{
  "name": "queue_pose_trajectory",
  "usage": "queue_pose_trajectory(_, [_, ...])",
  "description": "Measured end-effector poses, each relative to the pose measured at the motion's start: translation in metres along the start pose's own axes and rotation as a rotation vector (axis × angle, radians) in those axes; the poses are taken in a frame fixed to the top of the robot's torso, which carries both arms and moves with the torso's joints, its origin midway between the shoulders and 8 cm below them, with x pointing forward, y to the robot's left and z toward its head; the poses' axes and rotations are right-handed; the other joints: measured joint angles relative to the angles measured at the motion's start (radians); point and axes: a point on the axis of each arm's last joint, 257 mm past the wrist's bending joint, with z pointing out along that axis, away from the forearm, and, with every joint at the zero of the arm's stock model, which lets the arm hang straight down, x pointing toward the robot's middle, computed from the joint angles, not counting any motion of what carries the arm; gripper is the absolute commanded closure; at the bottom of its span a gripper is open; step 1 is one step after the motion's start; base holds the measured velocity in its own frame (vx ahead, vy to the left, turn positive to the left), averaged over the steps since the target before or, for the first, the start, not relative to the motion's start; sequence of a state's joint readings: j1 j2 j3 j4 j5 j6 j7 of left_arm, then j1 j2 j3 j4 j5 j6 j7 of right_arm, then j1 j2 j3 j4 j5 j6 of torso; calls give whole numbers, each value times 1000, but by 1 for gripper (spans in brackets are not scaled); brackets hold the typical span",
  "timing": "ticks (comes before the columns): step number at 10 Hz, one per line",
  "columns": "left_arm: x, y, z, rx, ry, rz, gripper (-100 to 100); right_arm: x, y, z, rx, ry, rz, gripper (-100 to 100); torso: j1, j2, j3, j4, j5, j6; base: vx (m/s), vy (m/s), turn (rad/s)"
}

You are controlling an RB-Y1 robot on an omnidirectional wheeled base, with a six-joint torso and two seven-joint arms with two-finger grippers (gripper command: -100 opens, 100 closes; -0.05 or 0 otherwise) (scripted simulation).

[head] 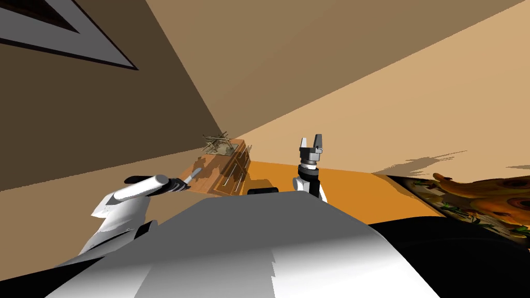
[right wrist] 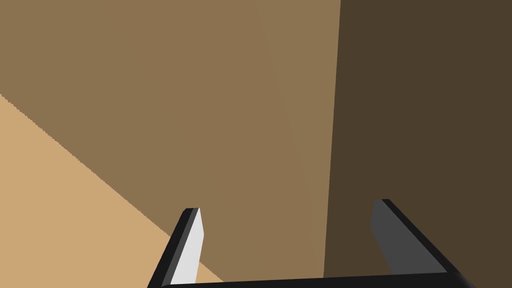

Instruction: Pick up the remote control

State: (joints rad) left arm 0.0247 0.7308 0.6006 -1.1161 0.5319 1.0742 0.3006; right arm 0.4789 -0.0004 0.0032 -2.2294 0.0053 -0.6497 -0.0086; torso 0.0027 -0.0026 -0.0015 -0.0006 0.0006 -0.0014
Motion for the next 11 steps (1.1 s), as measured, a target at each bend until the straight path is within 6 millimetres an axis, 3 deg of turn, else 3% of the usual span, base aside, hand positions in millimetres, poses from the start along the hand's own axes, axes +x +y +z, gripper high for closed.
queue_pose_trajectory(5, [-38,28,-1,-147,-58,-136,-100,0,0,0,0,0,0,0,2,-1,0,0,0,0,70,58,-77])
queue_pose_trajectory(11, [-67,59,-5,-280,-108,-264,-100,0,0,0,0,0,0,0,3,-1,-1,0,1,0,83,80,-71])
